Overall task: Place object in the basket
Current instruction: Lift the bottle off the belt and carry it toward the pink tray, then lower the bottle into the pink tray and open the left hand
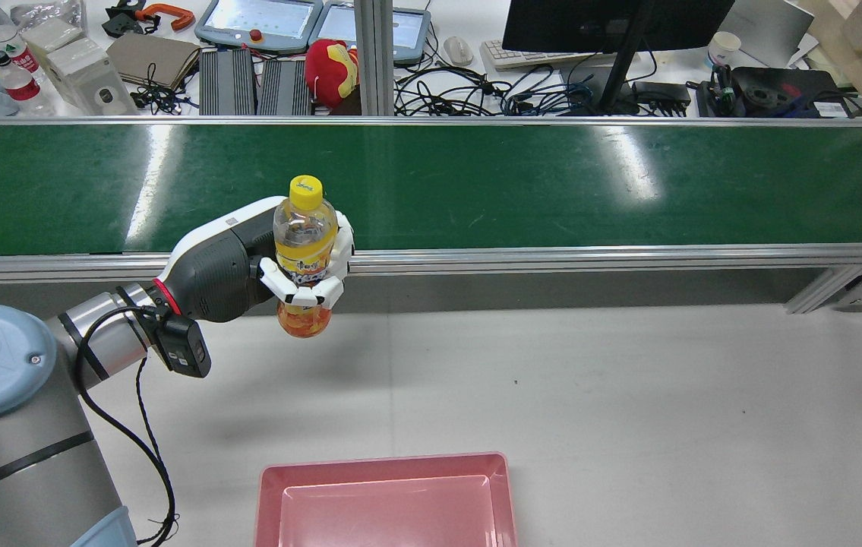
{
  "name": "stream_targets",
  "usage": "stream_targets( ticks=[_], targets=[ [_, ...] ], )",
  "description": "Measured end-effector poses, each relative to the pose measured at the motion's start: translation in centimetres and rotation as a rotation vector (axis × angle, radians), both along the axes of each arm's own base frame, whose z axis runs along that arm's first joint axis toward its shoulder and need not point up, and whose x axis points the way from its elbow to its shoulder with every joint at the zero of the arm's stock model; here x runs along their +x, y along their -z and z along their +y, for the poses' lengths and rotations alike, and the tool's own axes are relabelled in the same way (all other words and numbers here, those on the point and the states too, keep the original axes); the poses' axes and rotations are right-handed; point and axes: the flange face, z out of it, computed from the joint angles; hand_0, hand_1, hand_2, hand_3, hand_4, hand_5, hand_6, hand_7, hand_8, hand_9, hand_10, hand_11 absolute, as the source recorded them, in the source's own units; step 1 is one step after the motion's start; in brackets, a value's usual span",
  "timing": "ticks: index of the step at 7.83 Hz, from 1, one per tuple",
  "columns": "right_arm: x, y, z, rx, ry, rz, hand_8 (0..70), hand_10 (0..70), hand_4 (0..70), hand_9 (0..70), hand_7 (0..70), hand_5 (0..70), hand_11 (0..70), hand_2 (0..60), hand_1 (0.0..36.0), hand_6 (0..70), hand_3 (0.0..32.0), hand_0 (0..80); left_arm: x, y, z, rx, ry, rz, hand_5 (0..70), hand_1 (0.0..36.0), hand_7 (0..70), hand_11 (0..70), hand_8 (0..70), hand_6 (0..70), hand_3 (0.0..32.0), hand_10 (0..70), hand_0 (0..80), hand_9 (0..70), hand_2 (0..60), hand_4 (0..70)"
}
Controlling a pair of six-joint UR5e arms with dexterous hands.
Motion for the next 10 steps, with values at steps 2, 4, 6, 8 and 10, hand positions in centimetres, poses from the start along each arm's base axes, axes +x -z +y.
stream_targets(
  ticks=[2, 4, 6, 8, 10],
  targets=[
    [0.0, 0.0, 0.0, 0.000, 0.000, 0.000, 0.0, 0.0, 0.0, 0.0, 0.0, 0.0, 0.0, 0.0, 0.0, 0.0, 0.0, 0.0, 1.0, 3.4, 5.5, 0.058, -0.095, -0.006, 70.0, 36.0, 70.0, 70.0, 70.0, 70.0, 0.0, 70.0, 80.0, 70.0, 60.0, 70.0],
    [0.0, 0.0, 0.0, 0.001, 0.001, 0.000, 0.0, 0.0, 0.0, 0.0, 0.0, 0.0, 0.0, 0.0, 0.0, 0.0, 0.0, 0.0, 4.9, 4.5, 11.3, 0.107, -0.197, -0.023, 70.0, 36.0, 70.0, 70.0, 70.0, 70.0, 0.0, 67.0, 67.5, 70.0, 60.0, 70.0],
    [0.0, 0.0, 0.0, 0.001, 0.000, 0.000, 0.0, 0.0, 0.0, 0.0, 0.0, 0.0, 0.0, 0.0, 0.0, 0.0, 0.0, 0.0, 7.0, 4.1, 14.3, 0.126, -0.249, -0.045, 70.0, 36.0, 70.0, 70.0, 70.0, 62.2, 0.0, 51.1, 52.6, 70.0, 60.0, 70.0],
    [0.0, 0.0, 0.0, 0.000, 0.000, 0.000, 0.0, 0.0, 0.0, 0.0, 0.0, 0.0, 0.0, 0.0, 0.0, 0.0, 0.0, 0.0, 7.8, 3.8, 15.5, 0.129, -0.273, -0.053, 50.6, 7.2, 27.9, 44.7, 36.3, 15.3, 0.0, 29.8, 80.0, 49.2, 0.0, 35.2],
    [0.0, 0.0, 0.0, 0.001, 0.000, 0.000, 0.0, 0.0, 0.0, 0.0, 0.0, 0.0, 0.0, 0.0, 0.0, 0.0, 0.0, 0.0, 7.7, 3.0, 15.8, 0.125, -0.283, -0.065, 50.8, 8.3, 12.0, 31.7, 18.9, 3.5, 0.0, 20.0, 80.0, 25.9, 0.0, 12.3]
  ],
)
